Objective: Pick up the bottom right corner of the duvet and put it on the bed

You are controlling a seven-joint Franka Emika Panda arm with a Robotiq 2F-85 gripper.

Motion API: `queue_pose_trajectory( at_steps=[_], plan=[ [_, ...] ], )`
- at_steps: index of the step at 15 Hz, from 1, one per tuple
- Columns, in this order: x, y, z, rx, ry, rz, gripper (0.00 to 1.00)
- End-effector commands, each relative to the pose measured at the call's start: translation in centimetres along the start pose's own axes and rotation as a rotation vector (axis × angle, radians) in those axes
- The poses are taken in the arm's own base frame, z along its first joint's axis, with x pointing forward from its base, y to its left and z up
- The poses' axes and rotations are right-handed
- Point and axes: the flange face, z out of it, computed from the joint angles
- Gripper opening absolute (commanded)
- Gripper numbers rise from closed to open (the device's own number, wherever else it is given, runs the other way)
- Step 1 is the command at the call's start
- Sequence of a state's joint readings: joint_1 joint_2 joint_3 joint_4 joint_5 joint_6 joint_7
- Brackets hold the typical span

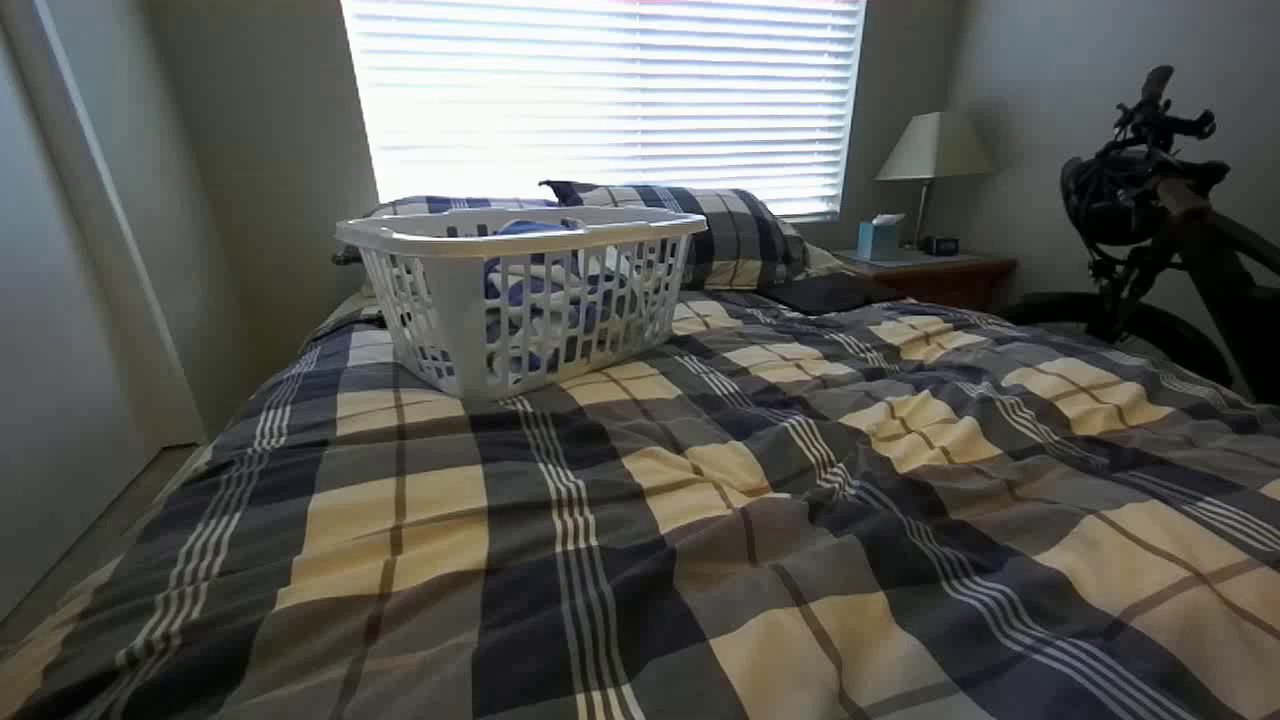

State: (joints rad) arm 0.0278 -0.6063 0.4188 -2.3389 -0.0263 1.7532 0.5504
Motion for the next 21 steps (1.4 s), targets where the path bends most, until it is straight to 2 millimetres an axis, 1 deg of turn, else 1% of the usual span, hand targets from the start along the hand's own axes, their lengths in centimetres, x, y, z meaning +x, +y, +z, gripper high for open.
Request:
queue_pose_trajectory(
  at_steps=[1,6,8,9,11,13,15,17,18,19,21],
  plan=[
    [0.0,0.0,-0.1,-0.001,-0.001,0.0,1.0],
    [0.0,0.0,-0.1,-0.001,-0.001,0.0,1.0],
    [0.6,1.1,0.4,0.014,-0.018,-0.037,1.0],
    [0.9,2.1,0.6,0.028,-0.005,-0.052,1.0],
    [1.8,4.9,1.7,0.073,0.018,-0.085,1.0],
    [3.1,8.1,3.0,0.101,0.055,-0.13,1.0],
    [4.8,11.3,5.0,0.145,0.086,-0.185,1.0],
    [6.8,14.3,7.7,0.21,0.091,-0.203,1.0],
    [7.5,15.7,9.0,0.232,0.086,-0.198,1.0],
    [8.3,17.1,10.9,0.248,0.079,-0.197,1.0],
    [9.2,19.3,14.2,0.293,0.068,-0.181,1.0]
  ],
)
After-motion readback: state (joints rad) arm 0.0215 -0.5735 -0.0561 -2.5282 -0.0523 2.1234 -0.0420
